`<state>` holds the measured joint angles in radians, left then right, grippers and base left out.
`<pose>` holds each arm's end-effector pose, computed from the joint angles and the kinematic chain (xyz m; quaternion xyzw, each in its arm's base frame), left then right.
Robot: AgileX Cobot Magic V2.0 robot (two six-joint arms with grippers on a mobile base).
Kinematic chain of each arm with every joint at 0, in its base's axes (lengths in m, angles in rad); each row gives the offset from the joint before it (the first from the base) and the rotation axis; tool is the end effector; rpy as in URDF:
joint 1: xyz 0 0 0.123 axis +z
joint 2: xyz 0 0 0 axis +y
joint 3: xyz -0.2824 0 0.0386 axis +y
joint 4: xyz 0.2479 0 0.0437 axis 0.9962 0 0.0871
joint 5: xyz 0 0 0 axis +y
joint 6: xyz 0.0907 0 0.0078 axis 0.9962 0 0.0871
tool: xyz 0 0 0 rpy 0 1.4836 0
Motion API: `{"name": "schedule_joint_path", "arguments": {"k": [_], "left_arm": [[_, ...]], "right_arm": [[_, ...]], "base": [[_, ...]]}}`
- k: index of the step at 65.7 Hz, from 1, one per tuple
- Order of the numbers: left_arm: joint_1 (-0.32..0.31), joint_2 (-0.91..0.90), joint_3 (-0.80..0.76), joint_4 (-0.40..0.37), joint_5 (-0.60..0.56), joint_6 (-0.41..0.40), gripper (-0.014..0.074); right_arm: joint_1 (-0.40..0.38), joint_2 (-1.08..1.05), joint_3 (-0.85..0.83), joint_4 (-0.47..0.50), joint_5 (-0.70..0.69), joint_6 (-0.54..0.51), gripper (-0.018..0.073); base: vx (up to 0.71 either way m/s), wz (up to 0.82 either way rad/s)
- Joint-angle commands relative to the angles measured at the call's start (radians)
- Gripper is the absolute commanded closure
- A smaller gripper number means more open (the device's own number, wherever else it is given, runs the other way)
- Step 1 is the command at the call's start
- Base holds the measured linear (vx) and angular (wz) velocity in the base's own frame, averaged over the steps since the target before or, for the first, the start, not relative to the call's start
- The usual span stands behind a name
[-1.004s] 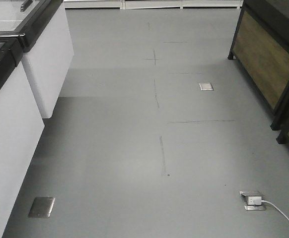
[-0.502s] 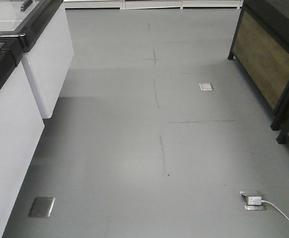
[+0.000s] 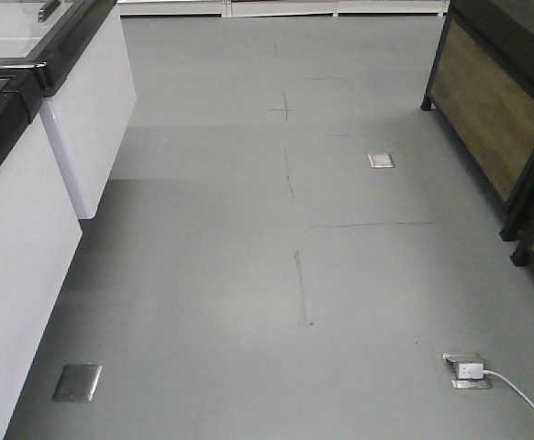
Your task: Left arm holds basket, right arm returns cookies
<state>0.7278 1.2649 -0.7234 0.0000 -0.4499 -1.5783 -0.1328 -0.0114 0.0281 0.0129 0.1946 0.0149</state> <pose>0.2074 0.1848 0.3131 -0.6477 0.2875 -0.2911 0.6427 0.0556 -0.0072 0.1865 0.0592 0.7472 -0.0339 0.6610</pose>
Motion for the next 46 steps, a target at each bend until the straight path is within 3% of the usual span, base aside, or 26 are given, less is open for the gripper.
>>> {"name": "schedule_joint_path", "arguments": {"k": [1, 18, 34, 46], "left_arm": [[-0.002, -0.013, -0.033, 0.0, -0.078, -0.005, 0.0361], [-0.002, -0.009, -0.033, 0.0, -0.087, -0.005, 0.0603], [-0.002, -0.009, -0.033, 0.0, -0.1, -0.005, 0.0602], [-0.002, -0.009, -0.038, 0.017, -0.173, -0.005, 0.0602]], "right_arm": [[-0.006, -0.012, 0.018, -0.004, -0.073, -0.003, 0.057], [-0.006, -0.012, 0.018, -0.004, -0.073, -0.003, 0.057], [-0.006, -0.012, 0.018, -0.004, -0.073, -0.003, 0.057], [-0.006, -0.012, 0.018, -0.004, -0.073, -0.003, 0.057]], "base": [[0.0, 0.0], [0.0, 0.0], [0.0, 0.0], [0.0, 0.0]]}}
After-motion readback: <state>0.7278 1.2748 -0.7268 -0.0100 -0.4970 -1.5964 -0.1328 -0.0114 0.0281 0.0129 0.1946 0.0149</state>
